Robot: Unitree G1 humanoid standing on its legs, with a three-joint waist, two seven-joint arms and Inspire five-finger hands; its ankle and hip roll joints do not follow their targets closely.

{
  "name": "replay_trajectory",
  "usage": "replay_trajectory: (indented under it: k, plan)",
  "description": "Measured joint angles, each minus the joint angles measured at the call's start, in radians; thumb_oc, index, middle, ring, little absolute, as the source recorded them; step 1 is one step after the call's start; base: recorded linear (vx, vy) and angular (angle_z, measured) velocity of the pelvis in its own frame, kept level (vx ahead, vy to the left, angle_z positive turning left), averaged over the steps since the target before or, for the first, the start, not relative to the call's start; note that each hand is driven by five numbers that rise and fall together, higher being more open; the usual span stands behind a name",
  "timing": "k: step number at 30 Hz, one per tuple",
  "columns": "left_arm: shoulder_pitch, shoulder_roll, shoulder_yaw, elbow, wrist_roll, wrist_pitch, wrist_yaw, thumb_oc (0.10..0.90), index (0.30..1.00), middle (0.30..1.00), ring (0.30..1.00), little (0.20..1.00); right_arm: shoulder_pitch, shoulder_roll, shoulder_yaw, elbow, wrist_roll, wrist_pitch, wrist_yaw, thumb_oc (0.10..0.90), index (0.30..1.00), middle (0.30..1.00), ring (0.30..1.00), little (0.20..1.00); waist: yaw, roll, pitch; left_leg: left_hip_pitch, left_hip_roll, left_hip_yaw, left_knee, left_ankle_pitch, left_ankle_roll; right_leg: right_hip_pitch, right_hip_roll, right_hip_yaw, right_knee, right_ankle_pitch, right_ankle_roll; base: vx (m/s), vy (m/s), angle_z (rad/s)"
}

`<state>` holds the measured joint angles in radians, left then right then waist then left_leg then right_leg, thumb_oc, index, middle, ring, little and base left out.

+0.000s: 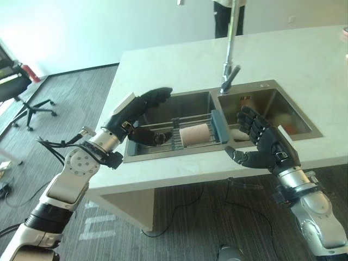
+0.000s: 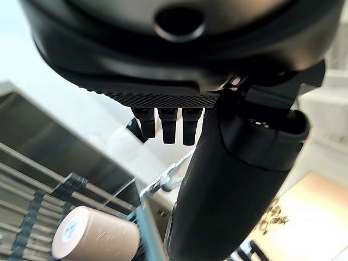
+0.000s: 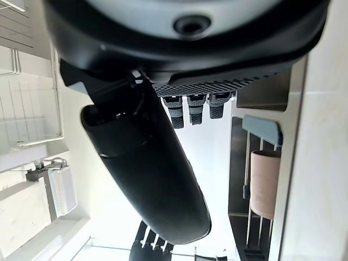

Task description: Place the dishes in the dishwasher.

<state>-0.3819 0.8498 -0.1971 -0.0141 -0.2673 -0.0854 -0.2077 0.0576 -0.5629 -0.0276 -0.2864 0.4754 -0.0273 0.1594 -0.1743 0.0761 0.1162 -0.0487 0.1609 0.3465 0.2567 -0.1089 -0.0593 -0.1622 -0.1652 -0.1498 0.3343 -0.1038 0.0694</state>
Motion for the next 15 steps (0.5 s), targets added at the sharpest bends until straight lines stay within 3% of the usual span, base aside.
replay_trajectory:
  k: [4,5,10,15]
  plan:
    - [-0.091,0.000,-0.068,0.166,0.000,0.005,-0.001,0.800,0.900,0.900,0.900,0.900,-0.001,-0.003,0.018,0.035,0.000,0.023,0.044,0.800,0.900,0.900,0.900,0.900,-0.044,0.002,-0.001,0.011,0.007,0.023,-0.006,0.000,-0.001,-0.002,0.010,0.017,-0.004,0.007,-0.002,0.02,0.022,-0.19]
    - [-0.142,-0.001,-0.125,0.286,0.001,0.007,-0.001,0.800,0.900,0.900,0.900,0.900,-0.012,-0.012,0.025,0.050,0.001,0.027,0.069,0.800,0.900,0.900,0.900,0.900,-0.045,0.002,-0.001,0.030,0.009,0.037,-0.015,0.001,-0.002,0.004,0.015,0.031,-0.004,0.008,-0.002,0.01,0.010,-0.28]
    - [-0.142,-0.004,-0.134,0.342,0.002,0.015,-0.006,0.800,0.900,0.900,0.900,0.900,-0.014,-0.022,0.023,0.057,0.001,0.038,0.097,0.800,0.900,0.900,0.900,0.900,-0.066,0.002,-0.001,0.037,0.013,0.049,-0.028,0.006,-0.009,-0.002,0.024,0.042,-0.007,0.010,-0.005,0.02,0.008,-0.11]
    - [-0.166,-0.009,-0.144,0.506,0.011,0.012,-0.023,0.800,0.900,0.900,0.900,0.900,-0.018,-0.024,0.022,0.057,0.001,0.043,0.137,0.800,0.900,0.900,0.900,0.900,-0.097,0.004,-0.002,0.056,0.013,0.069,-0.040,0.007,-0.011,0.001,0.031,0.061,-0.012,0.012,-0.006,0.02,0.013,-0.12]
